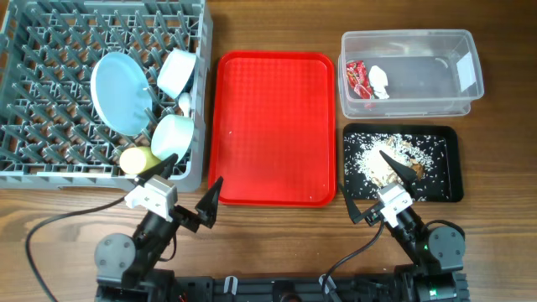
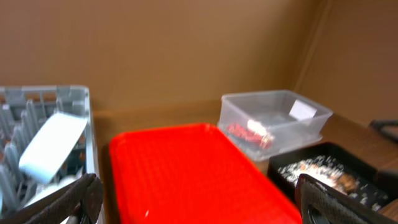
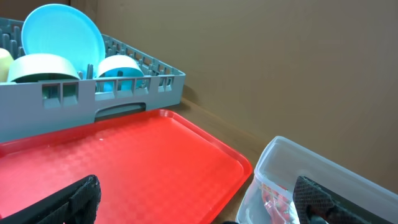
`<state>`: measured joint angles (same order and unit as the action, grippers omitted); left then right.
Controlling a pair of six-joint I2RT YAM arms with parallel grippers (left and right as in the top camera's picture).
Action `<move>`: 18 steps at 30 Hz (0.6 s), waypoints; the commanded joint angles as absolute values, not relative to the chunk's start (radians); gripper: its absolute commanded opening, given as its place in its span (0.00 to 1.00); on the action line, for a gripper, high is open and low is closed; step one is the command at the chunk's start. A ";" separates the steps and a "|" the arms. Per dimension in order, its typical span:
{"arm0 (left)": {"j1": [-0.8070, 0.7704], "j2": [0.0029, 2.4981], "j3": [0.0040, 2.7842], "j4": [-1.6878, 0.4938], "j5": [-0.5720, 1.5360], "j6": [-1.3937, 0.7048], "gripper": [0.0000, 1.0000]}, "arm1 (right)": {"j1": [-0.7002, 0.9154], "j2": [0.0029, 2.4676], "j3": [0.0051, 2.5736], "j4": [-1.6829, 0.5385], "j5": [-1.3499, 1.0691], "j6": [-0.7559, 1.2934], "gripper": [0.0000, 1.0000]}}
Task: Sort waste into correct bins and load items into the dishwasher rack
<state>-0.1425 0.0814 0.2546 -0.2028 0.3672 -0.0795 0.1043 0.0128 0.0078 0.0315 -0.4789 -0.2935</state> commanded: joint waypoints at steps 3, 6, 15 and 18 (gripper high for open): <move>-0.139 0.003 0.128 -0.181 0.286 -0.067 1.00 | 0.108 0.004 0.005 0.037 -0.495 -0.296 1.00; -0.157 0.003 0.074 -0.129 0.213 -0.067 1.00 | 0.108 0.004 0.005 0.037 -0.495 -0.296 1.00; -0.175 0.003 0.006 -0.056 0.188 -0.066 1.00 | 0.108 0.004 0.005 0.037 -0.495 -0.296 1.00; -0.175 0.003 0.006 -0.056 0.189 -0.066 1.00 | 0.108 0.004 0.005 0.037 -0.495 -0.296 1.00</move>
<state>-0.1696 0.0135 0.0151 -0.0593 0.2054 -0.0795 0.1043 0.0128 0.0078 0.0315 -0.4793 -0.2935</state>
